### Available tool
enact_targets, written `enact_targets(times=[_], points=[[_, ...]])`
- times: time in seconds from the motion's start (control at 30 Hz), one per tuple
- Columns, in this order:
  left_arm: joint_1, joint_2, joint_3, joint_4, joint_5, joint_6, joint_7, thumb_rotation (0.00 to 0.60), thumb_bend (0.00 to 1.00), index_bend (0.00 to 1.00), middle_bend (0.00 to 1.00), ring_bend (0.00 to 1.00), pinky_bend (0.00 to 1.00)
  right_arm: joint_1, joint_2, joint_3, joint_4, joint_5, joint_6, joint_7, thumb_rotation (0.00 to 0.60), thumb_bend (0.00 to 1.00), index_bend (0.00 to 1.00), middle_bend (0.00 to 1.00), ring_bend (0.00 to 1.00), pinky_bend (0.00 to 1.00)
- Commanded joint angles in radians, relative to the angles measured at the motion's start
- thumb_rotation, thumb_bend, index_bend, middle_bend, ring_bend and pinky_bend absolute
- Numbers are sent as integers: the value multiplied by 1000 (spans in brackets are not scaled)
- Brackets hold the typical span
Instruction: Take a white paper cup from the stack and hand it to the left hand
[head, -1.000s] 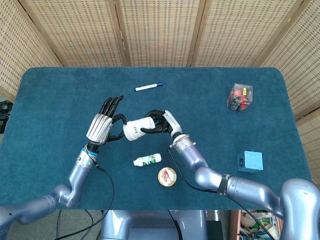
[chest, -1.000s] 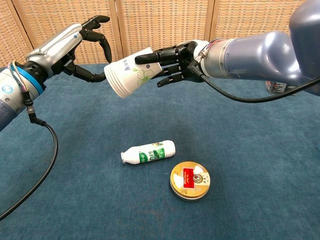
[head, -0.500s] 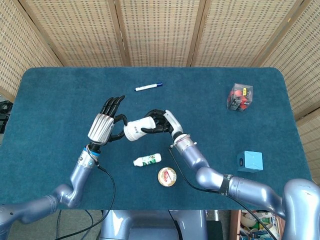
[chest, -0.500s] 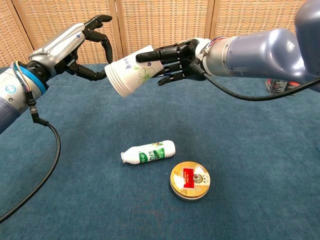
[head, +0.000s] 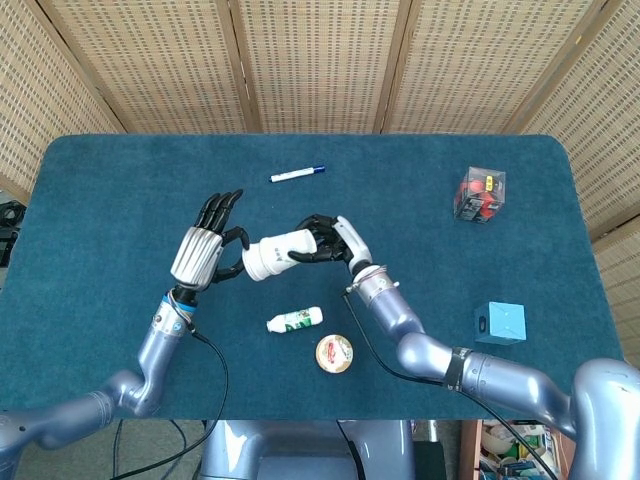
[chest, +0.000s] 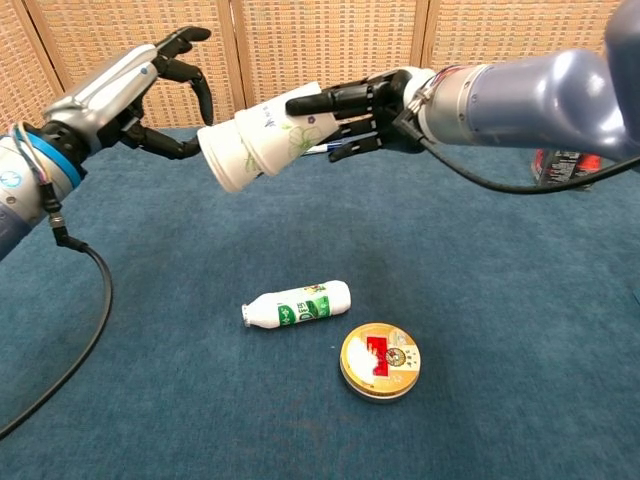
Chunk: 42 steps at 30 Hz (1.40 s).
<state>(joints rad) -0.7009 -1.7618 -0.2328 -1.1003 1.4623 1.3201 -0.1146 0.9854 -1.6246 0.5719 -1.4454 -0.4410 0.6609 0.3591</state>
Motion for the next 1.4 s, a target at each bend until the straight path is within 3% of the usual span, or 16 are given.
enact_targets(times=[0.03, 0.3, 0.43, 0.6, 0.73, 1.07, 1.1, 1.17, 1.23, 1.27, 1.33, 1.4], points=[[22, 31, 6, 6, 0, 18, -15, 600, 492, 730, 0, 0, 0, -15, 26, 10, 7, -9, 6, 4, 600, 477, 573, 598, 499, 611], [80, 128, 30, 12, 1, 38, -70, 600, 492, 732, 0, 0, 0, -57, 93, 15, 33, -21, -7, 15, 600, 477, 573, 599, 500, 611], [86, 171, 40, 26, -4, 9, -65, 600, 493, 733, 0, 0, 0, -71, 113, -9, 44, -44, -5, -4, 600, 478, 573, 599, 499, 611], [46, 342, 67, -47, -36, -201, -23, 600, 495, 733, 0, 0, 0, -79, 114, -134, 94, -190, 80, -151, 600, 478, 573, 599, 499, 611], [6, 454, 67, -123, -75, -338, 21, 600, 495, 733, 0, 0, 0, -91, 98, -191, 133, -283, 124, -209, 600, 478, 573, 599, 499, 611], [-85, 543, 80, -180, -148, -587, 54, 600, 495, 716, 0, 0, 0, -112, 69, -288, 230, -440, 204, -337, 600, 478, 573, 598, 499, 611], [-90, 540, 79, -179, -157, -597, 61, 600, 495, 671, 0, 0, 0, -114, 67, -296, 237, -454, 213, -351, 600, 477, 573, 592, 499, 608], [-98, 533, 78, -174, -179, -612, 79, 600, 495, 486, 0, 0, 0, -120, 66, -310, 246, -478, 225, -373, 600, 469, 544, 538, 480, 549], [-106, 527, 78, -169, -209, -634, 105, 600, 489, 153, 0, 0, 0, -126, 71, -326, 247, -512, 235, -389, 600, 333, 365, 359, 357, 397], [-110, 526, 77, -170, -226, -641, 120, 600, 474, 74, 0, 0, 0, -129, 77, -334, 243, -529, 238, -395, 600, 266, 290, 287, 298, 348], [-111, 526, 71, -182, -260, -640, 144, 600, 400, 0, 0, 0, 0, -138, 96, -344, 221, -553, 242, -410, 600, 141, 158, 129, 164, 236], [-106, 535, 64, -200, -277, -623, 155, 600, 347, 0, 0, 0, 0, -148, 116, -347, 190, -568, 259, -424, 600, 128, 129, 79, 117, 195]])
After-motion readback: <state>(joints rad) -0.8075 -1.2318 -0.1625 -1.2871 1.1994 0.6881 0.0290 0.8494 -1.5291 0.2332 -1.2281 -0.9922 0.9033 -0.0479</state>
